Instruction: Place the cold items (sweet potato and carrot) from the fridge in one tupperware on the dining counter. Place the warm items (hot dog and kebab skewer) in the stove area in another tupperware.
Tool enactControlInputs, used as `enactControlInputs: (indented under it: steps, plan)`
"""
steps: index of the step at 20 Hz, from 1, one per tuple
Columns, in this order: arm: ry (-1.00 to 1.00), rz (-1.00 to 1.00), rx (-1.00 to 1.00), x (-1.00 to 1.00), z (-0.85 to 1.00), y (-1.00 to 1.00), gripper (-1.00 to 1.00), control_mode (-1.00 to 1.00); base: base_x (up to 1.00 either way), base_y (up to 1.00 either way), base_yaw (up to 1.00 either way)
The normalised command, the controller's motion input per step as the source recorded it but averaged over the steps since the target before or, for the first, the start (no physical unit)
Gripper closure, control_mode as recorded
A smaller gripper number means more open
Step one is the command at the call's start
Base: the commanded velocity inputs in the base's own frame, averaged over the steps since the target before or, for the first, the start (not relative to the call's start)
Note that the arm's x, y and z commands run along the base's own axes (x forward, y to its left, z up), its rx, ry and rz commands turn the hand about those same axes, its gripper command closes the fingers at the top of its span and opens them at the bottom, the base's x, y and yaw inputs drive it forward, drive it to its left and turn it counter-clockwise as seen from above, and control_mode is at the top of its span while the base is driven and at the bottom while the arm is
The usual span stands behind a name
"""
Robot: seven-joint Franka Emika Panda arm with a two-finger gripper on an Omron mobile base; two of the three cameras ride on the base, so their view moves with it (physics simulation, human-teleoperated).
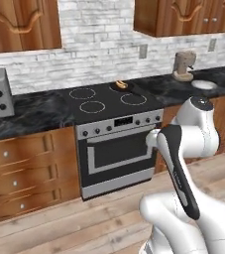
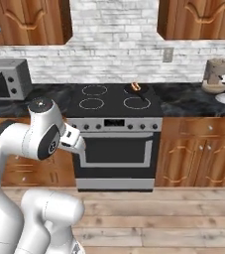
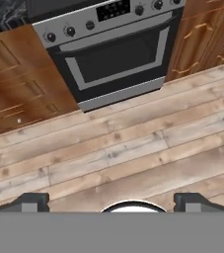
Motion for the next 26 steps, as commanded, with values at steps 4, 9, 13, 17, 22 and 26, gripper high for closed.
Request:
enactControlInputs:
  steps: [4,9,13,17,22,26]
  plan:
    - [0.0,0.0,0.0,0.0,0.0,0.0,-1.0,1.0,0.89,-0.54,0.25]
    - [0.0,0.0,0.0,0.0,0.0,0.0,-1.0,1.0,0.84,-0.56,0.24]
    - [0.0,0.0,0.0,0.0,0.0,0.0,-1.0,1.0,0.81,-0.54,0.23]
    - [0.0,0.0,0.0,0.0,0.0,0.0,-1.0,1.0,0.8,-0.49,0.2]
    - [0.0,0.0,0.0,0.0,0.0,0.0,-1.0,1.0,0.64,-0.46,0.16]
    - [0.0,0.0,0.0,0.0,0.0,0.0,-1.0,1.0,0.63,-0.38,0.1]
